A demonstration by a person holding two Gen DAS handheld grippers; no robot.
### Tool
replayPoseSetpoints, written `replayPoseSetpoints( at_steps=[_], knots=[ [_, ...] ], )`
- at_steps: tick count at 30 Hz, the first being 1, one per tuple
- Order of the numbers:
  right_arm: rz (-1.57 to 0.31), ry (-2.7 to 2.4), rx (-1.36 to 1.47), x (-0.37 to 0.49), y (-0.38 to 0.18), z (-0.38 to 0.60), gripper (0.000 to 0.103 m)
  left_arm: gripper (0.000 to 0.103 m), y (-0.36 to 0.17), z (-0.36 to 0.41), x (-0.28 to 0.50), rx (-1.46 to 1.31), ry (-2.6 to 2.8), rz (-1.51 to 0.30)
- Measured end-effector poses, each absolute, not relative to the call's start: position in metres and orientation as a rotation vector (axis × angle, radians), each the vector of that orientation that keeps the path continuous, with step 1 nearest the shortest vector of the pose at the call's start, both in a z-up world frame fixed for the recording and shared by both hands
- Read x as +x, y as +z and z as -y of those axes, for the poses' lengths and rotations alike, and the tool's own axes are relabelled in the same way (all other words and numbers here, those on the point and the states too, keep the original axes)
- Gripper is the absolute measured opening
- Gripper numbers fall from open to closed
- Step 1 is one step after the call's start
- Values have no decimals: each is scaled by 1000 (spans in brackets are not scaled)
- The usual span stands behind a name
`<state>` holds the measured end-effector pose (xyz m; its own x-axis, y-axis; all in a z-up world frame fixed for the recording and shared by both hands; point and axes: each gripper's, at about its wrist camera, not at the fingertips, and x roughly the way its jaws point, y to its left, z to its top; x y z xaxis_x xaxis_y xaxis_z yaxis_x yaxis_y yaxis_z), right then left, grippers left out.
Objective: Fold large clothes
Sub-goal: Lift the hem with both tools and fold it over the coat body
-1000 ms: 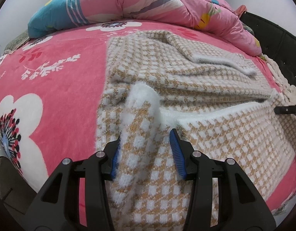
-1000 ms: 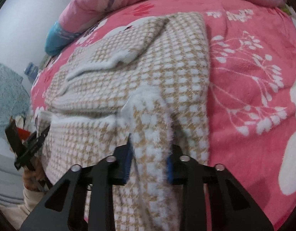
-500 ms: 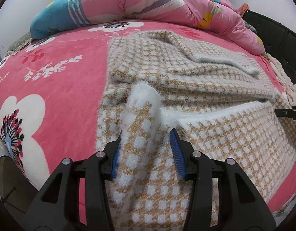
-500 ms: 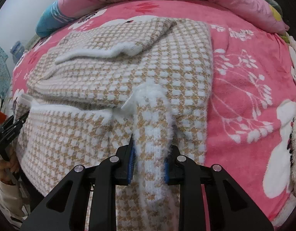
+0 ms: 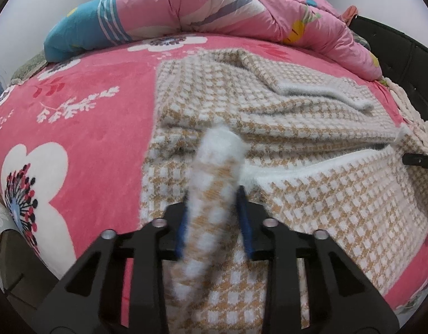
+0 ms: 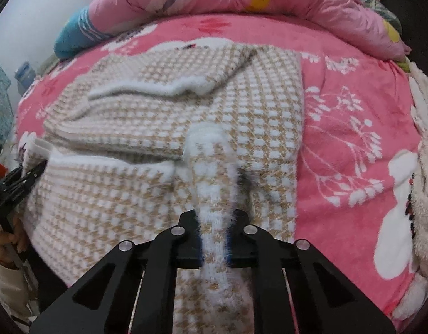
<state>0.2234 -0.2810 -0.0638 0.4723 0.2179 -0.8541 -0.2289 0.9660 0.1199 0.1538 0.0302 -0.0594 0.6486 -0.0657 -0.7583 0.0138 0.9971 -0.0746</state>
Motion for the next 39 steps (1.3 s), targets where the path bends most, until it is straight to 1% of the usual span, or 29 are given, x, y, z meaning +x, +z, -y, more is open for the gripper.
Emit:
replayPoseSetpoints(
  at_steps=[3, 6, 18, 24, 29, 32, 35, 39],
  knots=[
    [-989, 280, 6, 209, -48, 283, 9, 14, -57, -32, 150, -62, -56, -847],
    [-922, 295, 23, 190, -29, 287, 8, 10, -50, -33, 141, -57, -69, -815],
    [-693, 304, 63, 124, 30, 307, 8, 9, 15, -32, 68, -51, -82, -605],
    [-618, 313, 72, 125, 51, 317, 8, 8, 53, -26, 56, -48, -90, -502],
    [-595, 307, 61, 145, 61, 317, 8, 8, 70, -24, 71, -40, -97, -457],
    [-582, 305, 48, 163, 64, 313, 8, 8, 75, -25, 94, -35, -103, -461],
    [-581, 298, 41, 194, 65, 310, 8, 8, 77, -25, 123, -22, -108, -471],
    [-600, 294, 63, 247, 66, 311, 8, 8, 78, -32, 182, -11, -119, -489]
  ],
)
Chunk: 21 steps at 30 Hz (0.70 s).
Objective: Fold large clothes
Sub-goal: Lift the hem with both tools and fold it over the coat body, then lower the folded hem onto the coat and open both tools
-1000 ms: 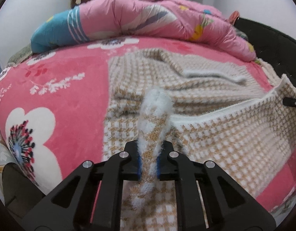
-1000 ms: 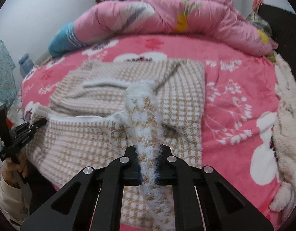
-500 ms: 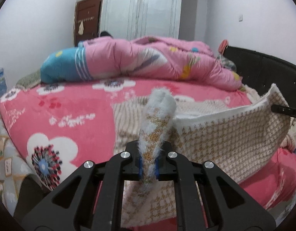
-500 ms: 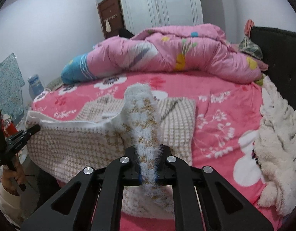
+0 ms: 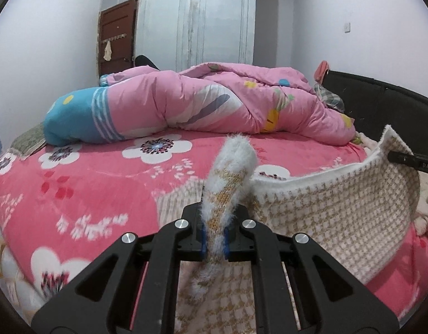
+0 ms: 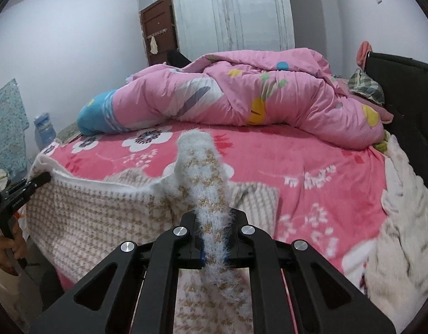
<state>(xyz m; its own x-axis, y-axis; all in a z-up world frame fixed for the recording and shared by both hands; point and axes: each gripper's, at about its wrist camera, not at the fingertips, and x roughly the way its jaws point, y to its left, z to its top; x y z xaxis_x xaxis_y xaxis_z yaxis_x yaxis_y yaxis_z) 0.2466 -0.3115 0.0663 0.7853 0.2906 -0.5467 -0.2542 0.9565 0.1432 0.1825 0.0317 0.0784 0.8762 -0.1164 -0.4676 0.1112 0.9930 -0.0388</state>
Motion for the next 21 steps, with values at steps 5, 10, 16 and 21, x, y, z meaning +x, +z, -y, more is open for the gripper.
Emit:
replayPoseSetpoints(
  at_steps=[5, 10, 16, 21],
  knots=[
    [-651, 273, 94, 333, 60, 307, 8, 8, 76, -41, 271, 2, -137, -533],
    [-778, 224, 104, 423, 10, 299, 8, 8, 31, -54, 371, -35, -157, -701],
    [-1018, 198, 251, 472, -78, 319, 42, 31, -47, -73, 428, -98, -162, -962],
    [-883, 189, 400, 450, -46, 353, 51, 42, -19, -113, 408, -261, -152, -831]
  ],
)
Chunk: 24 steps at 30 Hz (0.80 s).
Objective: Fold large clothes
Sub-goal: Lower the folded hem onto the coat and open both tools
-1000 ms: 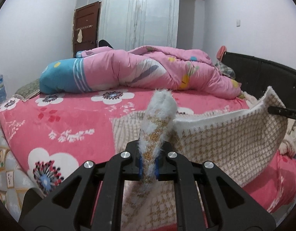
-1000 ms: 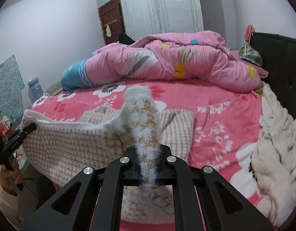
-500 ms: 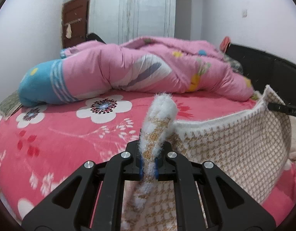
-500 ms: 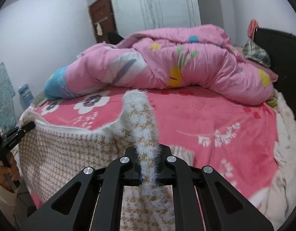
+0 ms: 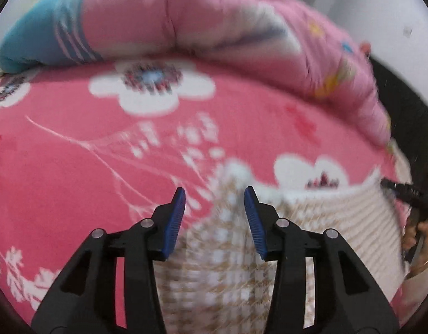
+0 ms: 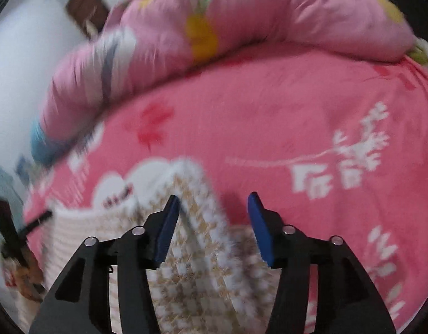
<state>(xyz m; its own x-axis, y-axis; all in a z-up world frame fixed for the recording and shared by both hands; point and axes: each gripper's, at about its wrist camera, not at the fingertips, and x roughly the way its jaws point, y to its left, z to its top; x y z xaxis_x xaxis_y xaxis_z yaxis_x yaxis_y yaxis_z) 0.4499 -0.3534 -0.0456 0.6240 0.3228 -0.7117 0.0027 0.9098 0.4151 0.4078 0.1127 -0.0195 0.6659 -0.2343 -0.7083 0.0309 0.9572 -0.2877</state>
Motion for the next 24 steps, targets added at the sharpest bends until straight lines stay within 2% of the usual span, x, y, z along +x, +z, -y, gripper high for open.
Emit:
replayPoseSetpoints(
  at_steps=[2, 4, 8, 13, 15, 18, 20, 21, 24],
  knots=[
    [-847, 217, 363, 449, -33, 344, 51, 42, -2, -109, 401, -252, -193, -776],
    [-868, 310, 325, 455, -33, 318, 51, 42, -1, -92, 408, -236, -254, -808],
    [-994, 400, 285, 482, -66, 281, 51, 51, -41, -53, 434, -187, -256, -976],
    [-1081, 110, 534, 494, -102, 363, 51, 48, -48, -90, 425, -330, -159, -963],
    [-1029, 76, 571, 477, -90, 384, 51, 50, -38, -96, 417, -247, -63, -939],
    [-919, 69, 435, 436, -49, 374, 51, 50, -10, -95, 388, -196, -84, -856],
    [-879, 190, 371, 400, -26, 346, 55, 54, 10, -75, 360, -143, -179, -798],
    [-878, 233, 339, 389, -22, 335, 65, 57, 16, -61, 347, -112, -237, -787],
    [-890, 362, 180, 348, -22, 281, 76, 58, 13, -24, 320, -43, -332, -809]
  ],
)
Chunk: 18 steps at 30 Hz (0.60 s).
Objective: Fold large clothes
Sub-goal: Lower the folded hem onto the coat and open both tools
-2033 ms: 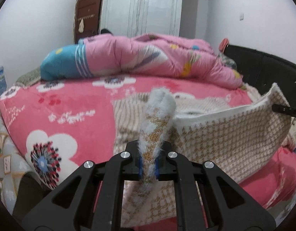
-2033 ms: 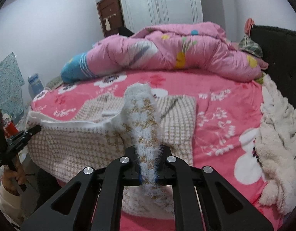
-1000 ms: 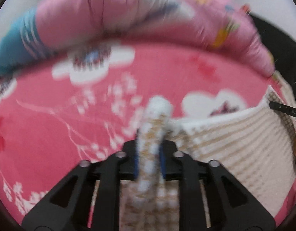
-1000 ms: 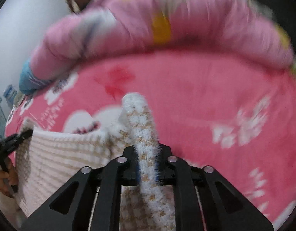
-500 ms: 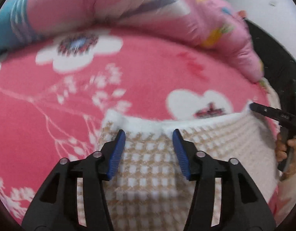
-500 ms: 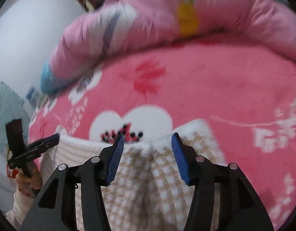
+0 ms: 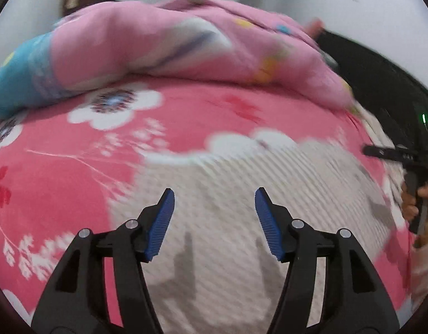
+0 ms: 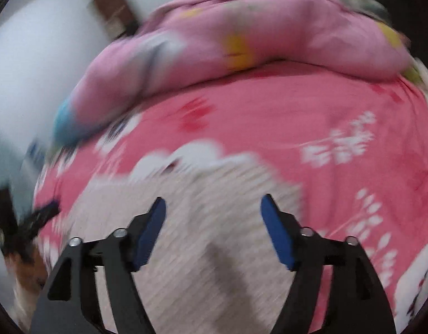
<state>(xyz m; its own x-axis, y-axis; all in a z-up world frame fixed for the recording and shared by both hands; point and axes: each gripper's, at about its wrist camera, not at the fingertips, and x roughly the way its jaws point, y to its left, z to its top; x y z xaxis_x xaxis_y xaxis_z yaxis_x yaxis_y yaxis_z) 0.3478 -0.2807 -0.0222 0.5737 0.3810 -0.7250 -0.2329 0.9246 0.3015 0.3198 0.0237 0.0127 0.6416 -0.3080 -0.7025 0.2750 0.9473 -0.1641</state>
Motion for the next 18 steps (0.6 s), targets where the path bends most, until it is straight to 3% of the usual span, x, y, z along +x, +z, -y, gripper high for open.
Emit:
replayPoseSetpoints(
  at_steps=[5, 11, 13, 18],
  knots=[
    [-981, 334, -55, 335, -76, 238, 84, 60, -52, 18, 301, 105, -257, -899],
    [-911, 313, -33, 289, -38, 241, 85, 59, -22, 18, 248, 168, -276, -776],
    [-848, 337, -81, 256, -29, 230, 85, 64, -18, 17, 227, 162, -294, -761],
    [-902, 286, -156, 256, -92, 204, 89, 69, -62, 24, 219, 179, -206, -834]
  ],
)
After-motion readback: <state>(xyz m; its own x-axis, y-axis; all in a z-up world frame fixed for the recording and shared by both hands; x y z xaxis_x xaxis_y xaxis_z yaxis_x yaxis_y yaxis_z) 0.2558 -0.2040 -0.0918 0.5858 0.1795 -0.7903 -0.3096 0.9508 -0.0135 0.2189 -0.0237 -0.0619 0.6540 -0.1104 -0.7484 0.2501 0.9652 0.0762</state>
